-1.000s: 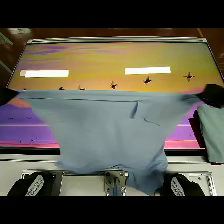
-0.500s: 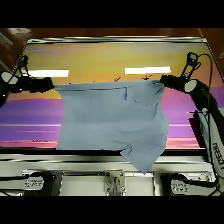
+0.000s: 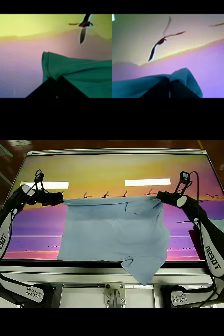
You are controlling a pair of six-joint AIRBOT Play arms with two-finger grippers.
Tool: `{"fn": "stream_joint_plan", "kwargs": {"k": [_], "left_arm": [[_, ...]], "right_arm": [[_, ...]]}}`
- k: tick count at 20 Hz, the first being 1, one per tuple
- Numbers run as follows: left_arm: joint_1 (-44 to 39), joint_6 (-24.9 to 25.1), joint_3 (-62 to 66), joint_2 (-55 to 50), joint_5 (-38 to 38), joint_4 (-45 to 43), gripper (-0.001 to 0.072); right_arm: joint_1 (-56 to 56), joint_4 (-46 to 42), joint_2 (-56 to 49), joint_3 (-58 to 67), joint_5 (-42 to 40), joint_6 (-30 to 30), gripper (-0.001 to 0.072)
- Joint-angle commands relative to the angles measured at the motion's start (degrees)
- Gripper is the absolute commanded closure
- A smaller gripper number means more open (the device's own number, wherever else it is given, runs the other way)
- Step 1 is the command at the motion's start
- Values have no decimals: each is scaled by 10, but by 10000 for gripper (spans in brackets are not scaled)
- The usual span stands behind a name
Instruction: Fold the shirts.
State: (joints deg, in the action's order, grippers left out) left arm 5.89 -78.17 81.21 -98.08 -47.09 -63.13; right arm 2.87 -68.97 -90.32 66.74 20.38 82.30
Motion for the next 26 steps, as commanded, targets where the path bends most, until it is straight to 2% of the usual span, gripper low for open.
{"fn": "stream_joint_plan", "kwargs": {"k": [1,4,6,10,15,21,26], "left_arm": [[13,6,16,-3,-142,1,667],[22,10,19,-7,-273,-1,667],[21,10,19,-15,-313,-4,667],[22,-14,19,-31,-320,-20,667],[22,-17,19,-32,-317,-20,667],[26,-25,19,-32,-385,-20,667],[20,-25,-27,-33,-391,-15,667]], "right_arm": [[18,-40,45,0,180,-3,653],[40,-41,66,0,396,-1,653],[41,-43,63,-17,451,16,653],[37,-50,63,-63,447,71,653],[37,-51,63,-80,417,75,653],[38,-77,63,-80,377,103,653],[38,-85,63,-80,377,107,636]]}}
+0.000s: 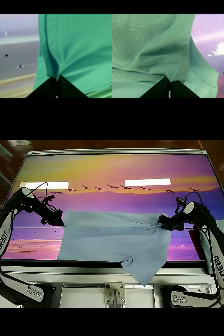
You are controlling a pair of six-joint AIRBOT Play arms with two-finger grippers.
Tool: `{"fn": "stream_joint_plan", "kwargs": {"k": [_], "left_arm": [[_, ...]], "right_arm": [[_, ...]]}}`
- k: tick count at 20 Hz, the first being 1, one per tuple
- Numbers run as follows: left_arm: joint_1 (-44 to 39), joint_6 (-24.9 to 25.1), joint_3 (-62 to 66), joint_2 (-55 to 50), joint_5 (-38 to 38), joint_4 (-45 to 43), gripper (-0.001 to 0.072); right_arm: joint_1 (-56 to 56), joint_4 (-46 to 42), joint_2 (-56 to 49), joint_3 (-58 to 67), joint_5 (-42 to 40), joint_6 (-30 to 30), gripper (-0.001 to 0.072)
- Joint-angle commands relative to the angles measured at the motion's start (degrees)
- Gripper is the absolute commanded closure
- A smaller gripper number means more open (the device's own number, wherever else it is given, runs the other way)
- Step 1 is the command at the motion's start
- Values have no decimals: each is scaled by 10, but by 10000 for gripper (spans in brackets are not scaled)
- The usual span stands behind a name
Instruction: Fold the shirts.
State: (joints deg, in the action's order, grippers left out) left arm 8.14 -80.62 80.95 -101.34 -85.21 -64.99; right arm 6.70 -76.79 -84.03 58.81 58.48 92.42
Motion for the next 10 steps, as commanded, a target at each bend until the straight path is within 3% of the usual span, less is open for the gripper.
{"fn": "stream_joint_plan", "kwargs": {"k": [1,2,3,5,6,8,10], "left_arm": [[-2,0,-39,0,-10,3,665],[0,0,-45,0,-10,3,620],[4,-1,-44,3,-13,5,516],[17,-7,-40,27,-15,7,178],[29,-7,-39,46,-19,5,118],[63,2,-42,94,-36,-12,120],[108,12,-78,151,-54,-21,122]], "right_arm": [[0,-1,0,0,-3,5,528],[0,1,1,1,-5,5,320],[0,2,2,8,13,1,212],[0,-17,17,28,73,-28,197],[1,-53,34,37,107,-32,196],[23,-122,72,41,175,-34,197],[88,-111,109,31,253,-80,197]]}}
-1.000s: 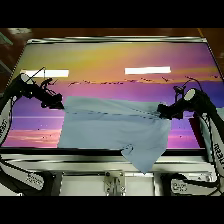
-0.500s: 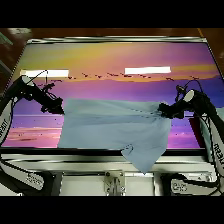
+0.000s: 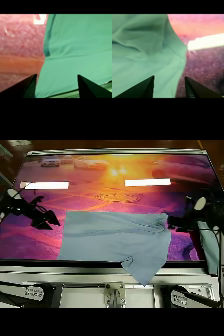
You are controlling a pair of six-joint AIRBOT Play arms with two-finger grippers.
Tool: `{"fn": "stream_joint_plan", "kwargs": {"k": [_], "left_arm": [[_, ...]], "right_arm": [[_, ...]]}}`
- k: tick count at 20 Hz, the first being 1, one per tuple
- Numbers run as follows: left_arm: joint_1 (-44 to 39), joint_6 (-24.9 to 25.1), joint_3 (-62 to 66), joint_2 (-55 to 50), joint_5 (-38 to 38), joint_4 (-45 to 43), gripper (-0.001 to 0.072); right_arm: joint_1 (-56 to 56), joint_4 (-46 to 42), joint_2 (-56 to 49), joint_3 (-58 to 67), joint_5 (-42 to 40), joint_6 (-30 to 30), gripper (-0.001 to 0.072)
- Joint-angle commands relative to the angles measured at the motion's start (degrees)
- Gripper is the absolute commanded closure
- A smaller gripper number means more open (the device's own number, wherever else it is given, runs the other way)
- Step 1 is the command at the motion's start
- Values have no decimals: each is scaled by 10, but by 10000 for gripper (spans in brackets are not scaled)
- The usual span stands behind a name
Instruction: Fold the shirts.
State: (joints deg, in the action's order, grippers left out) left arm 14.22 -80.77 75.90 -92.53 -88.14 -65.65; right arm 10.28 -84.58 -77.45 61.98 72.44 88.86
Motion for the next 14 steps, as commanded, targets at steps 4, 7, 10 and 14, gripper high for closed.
{"fn": "stream_joint_plan", "kwargs": {"k": [4,7,10,14], "left_arm": [[152,53,-204,161,-21,-12,119],[199,87,-322,168,11,44,113],[202,99,-399,165,94,95,113],[197,128,-427,138,117,121,113]], "right_arm": [[188,16,110,-31,151,-86,196],[223,65,122,-55,127,-88,197],[222,90,122,-73,112,-88,197],[222,97,122,-90,105,-88,197]]}}
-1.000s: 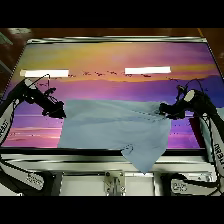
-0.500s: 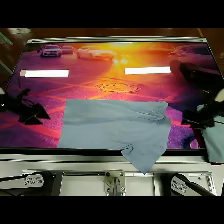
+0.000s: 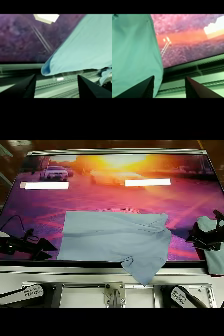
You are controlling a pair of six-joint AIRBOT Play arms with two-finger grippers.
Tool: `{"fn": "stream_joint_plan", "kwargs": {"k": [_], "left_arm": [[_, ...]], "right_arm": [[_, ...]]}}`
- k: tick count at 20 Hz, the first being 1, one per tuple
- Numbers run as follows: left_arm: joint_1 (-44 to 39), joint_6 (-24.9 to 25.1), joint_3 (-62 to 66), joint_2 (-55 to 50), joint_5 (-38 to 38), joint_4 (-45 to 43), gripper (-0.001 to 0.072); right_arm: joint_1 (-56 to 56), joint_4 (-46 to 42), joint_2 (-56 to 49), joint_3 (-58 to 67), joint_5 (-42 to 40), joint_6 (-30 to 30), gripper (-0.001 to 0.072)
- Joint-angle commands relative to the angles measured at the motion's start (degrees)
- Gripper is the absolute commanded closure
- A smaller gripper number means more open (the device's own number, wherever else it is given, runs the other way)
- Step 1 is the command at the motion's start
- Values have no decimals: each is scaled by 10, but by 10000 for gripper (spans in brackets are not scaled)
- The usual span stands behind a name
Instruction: Fold the shirts.
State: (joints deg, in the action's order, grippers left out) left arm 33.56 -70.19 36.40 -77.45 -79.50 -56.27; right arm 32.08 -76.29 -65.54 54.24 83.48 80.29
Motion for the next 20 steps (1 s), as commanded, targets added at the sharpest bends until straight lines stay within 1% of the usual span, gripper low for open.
{"fn": "stream_joint_plan", "kwargs": {"k": [1,8,14,15,17,18,19,20], "left_arm": [[3,23,-31,-20,30,27,113],[-5,32,-33,-41,33,19,122],[-22,28,-33,-66,45,25,131],[-28,25,-33,-68,51,25,212],[-41,24,-33,-69,73,26,474],[-46,24,-33,-69,76,26,529],[-49,24,-33,-69,77,26,547],[-51,25,-33,-68,74,26,626]], "right_arm": [[4,15,2,-14,-4,-2,197],[4,15,2,-14,-8,1,197],[4,30,2,-14,-10,7,197],[4,30,2,-14,-10,7,197],[4,28,2,-14,-10,7,198],[4,23,2,-14,-7,7,199],[4,18,2,-18,-5,6,199],[4,17,2,-31,-1,-2,199]]}}
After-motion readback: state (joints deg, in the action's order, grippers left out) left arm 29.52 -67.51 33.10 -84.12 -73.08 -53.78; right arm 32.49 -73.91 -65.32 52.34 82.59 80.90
